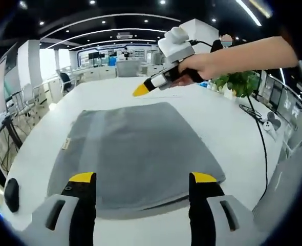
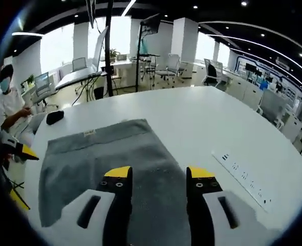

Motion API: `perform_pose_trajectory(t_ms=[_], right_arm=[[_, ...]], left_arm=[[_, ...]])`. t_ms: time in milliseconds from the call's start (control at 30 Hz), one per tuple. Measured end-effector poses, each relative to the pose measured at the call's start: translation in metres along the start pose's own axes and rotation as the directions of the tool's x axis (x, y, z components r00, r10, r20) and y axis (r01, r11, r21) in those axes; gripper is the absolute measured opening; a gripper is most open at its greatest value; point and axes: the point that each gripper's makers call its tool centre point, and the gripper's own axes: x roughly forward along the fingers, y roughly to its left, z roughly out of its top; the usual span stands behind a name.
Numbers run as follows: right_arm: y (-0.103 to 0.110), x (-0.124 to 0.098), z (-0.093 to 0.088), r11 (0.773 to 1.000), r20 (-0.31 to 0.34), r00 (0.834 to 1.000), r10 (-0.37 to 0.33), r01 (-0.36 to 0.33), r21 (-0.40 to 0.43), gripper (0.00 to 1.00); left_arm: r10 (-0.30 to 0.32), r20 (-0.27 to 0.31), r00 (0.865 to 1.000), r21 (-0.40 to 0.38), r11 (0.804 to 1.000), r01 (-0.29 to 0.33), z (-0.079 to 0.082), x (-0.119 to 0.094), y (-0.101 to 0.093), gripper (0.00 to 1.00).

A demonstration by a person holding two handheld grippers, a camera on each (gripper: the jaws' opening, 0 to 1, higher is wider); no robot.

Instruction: Fold the towel on the table until its edges align and the towel forms a compact rectangular stack.

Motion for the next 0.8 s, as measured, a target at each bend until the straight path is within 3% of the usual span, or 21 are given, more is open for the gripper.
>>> perform_pose_trajectory(t_ms=[133, 200, 567, 800], right_arm=[[-0.007, -0.011, -0.014, 1.000, -0.019, 1.000, -0.018, 0.018, 0.018, 0.41], [-0.009, -0.020, -0.021, 0.994, -0.017, 1.000, -0.025, 0.026, 0.102, 0.41], [-0.032, -0.037, -0.040, 0.994, -0.042, 0.997, -0.058, 0.062, 0.091, 0.41], [-0.038, -0.046, -0.058, 0.992, -0.062, 0.996, -0.060, 0.067, 0.105, 0.41]], left_arm=[[-0.030, 0.002, 1.000, 0.025, 0.999, 0.030, 0.006, 0.002, -0.017, 0.76], [-0.050, 0.007, 0.999, 0.034, 0.998, 0.050, 0.011, 0.004, -0.027, 0.77], [-0.156, 0.002, 0.988, 0.077, 0.985, 0.156, 0.019, 0.014, -0.071, 0.77], [-0.239, -0.016, 0.971, 0.139, 0.961, 0.239, 0.016, 0.018, -0.098, 0.74]])
